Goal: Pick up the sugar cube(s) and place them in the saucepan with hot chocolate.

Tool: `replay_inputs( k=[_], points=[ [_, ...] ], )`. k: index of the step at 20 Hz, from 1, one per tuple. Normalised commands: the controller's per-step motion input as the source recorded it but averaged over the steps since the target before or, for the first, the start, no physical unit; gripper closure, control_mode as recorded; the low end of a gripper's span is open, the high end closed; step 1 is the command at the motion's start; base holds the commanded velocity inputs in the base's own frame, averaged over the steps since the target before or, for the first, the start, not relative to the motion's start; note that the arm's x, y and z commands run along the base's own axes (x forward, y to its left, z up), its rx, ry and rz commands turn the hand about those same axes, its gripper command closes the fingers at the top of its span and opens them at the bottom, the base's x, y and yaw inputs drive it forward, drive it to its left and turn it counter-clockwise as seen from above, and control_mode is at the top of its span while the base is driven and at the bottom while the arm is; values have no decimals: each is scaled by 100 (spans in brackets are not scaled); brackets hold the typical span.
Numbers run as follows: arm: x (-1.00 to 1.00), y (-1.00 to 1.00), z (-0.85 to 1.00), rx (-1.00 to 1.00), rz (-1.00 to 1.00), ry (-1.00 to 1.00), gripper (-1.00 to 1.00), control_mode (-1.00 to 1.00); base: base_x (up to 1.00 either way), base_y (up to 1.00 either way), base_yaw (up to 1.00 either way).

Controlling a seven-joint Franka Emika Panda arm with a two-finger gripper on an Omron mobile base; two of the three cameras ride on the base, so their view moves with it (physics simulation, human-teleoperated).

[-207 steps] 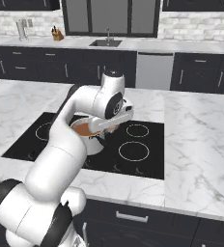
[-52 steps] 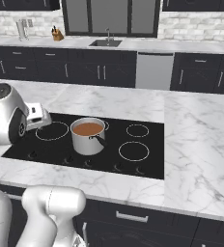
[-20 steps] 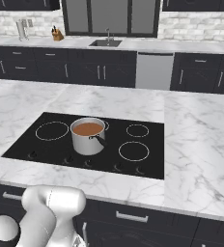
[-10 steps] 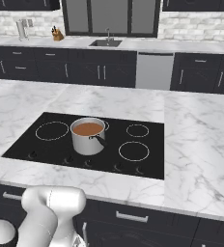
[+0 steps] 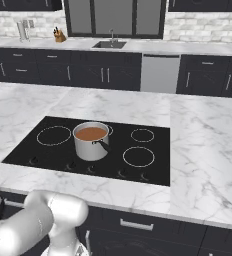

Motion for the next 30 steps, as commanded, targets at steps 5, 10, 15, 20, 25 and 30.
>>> replay_inputs(
  k=[5,10,15,20,25,30],
  points=[
    [23,15,-27,-4,0,0,-100,-100,0,0,0],
    [16,0,-40,-1,0,0,-100,-100,0,0,0],
    [8,4,-35,0,0,0,-100,-100,0,0,0],
    [7,17,-28,0,0,0,-100,-100,0,0,0],
    [20,31,-26,-5,1,0,-100,-100,0,0,0],
    [15,26,-14,-5,1,0,-100,-100,0,0,0]
  ],
)
